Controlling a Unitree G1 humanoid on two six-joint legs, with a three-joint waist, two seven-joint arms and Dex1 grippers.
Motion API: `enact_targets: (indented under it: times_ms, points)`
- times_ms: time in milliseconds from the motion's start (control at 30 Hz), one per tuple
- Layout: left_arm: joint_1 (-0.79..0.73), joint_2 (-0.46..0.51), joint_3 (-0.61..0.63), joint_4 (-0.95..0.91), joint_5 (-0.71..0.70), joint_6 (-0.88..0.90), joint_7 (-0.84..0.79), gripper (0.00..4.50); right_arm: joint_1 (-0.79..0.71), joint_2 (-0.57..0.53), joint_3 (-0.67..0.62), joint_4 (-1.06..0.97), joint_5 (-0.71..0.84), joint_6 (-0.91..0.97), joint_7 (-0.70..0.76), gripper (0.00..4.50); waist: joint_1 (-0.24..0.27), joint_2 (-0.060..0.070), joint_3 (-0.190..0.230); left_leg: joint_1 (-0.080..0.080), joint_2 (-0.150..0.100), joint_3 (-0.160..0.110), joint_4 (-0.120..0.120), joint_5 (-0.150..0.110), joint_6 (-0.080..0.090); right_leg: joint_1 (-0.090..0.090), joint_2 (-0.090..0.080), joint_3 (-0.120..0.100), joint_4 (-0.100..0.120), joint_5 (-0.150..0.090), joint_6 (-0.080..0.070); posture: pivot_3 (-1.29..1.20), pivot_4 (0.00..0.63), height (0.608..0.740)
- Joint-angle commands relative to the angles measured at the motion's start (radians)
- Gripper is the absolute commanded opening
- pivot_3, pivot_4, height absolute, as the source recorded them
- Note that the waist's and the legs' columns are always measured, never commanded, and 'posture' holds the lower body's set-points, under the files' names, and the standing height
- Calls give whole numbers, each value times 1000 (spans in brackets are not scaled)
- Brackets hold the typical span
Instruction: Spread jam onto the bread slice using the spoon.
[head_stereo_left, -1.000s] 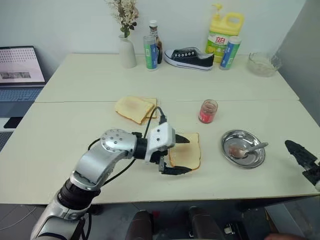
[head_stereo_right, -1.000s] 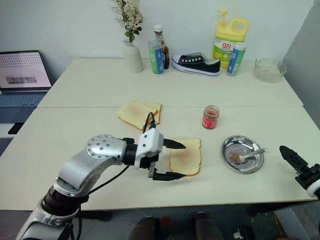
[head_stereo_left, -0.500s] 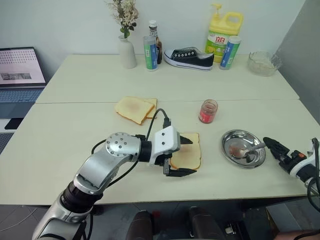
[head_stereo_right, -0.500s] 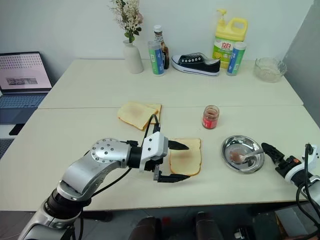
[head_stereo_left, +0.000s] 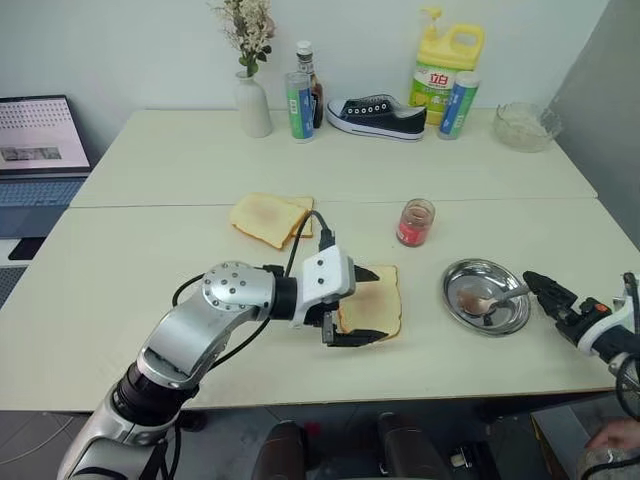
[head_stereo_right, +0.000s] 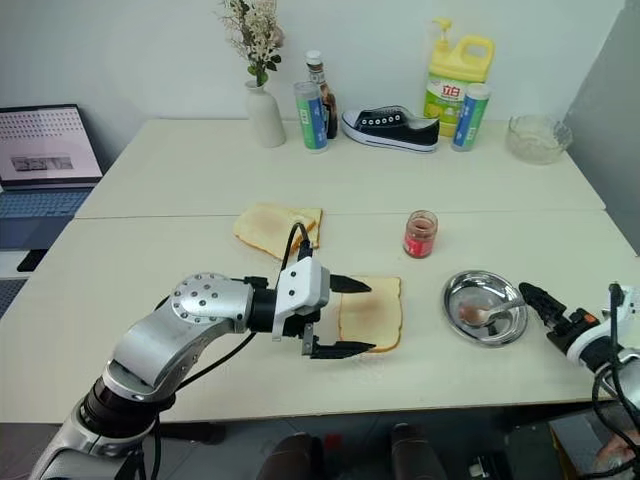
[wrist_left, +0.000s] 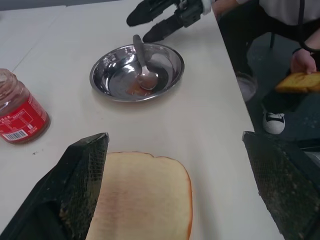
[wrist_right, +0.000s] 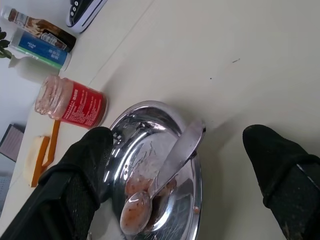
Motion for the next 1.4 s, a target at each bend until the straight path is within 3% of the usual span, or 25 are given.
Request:
enact_targets:
  times_ms: [33,333,733,800,1167,1400]
  points:
    - [-5,16,17,-29,-18,5,-5,4471,-55,-6,2,56,-47,-31,43,4500,-1,0,0,0,0,0,0,0,0,0,0,1,0,0,0,0,150,740]
    - [10,32,35,-61,-37,35,25,4471,-156,-7,16,170,-132,-33,113,4500,-6,0,0,0,0,0,0,0,0,0,0,1,0,0,0,0,150,740]
    - [19,40,34,-62,-40,32,41,4471,-147,23,-8,167,-152,-8,132,4500,-9,0,0,0,0,1,0,0,0,0,0,1,0,0,0,0,150,740]
    - [19,45,34,-58,-40,28,38,4500,-145,30,-12,163,-153,-6,130,3949,-10,0,0,0,0,1,0,0,0,0,0,1,0,0,0,0,150,740]
    - [13,46,31,-55,-45,26,42,4500,-139,53,-39,139,-157,3,119,29,-13,0,0,0,0,0,0,0,0,0,0,1,-1,0,0,0,150,740]
    - [6,44,28,-59,-49,29,46,4500,-130,52,-36,116,-170,-1,123,29,-14,-1,0,0,0,0,0,0,0,0,1,1,-1,0,0,0,150,740]
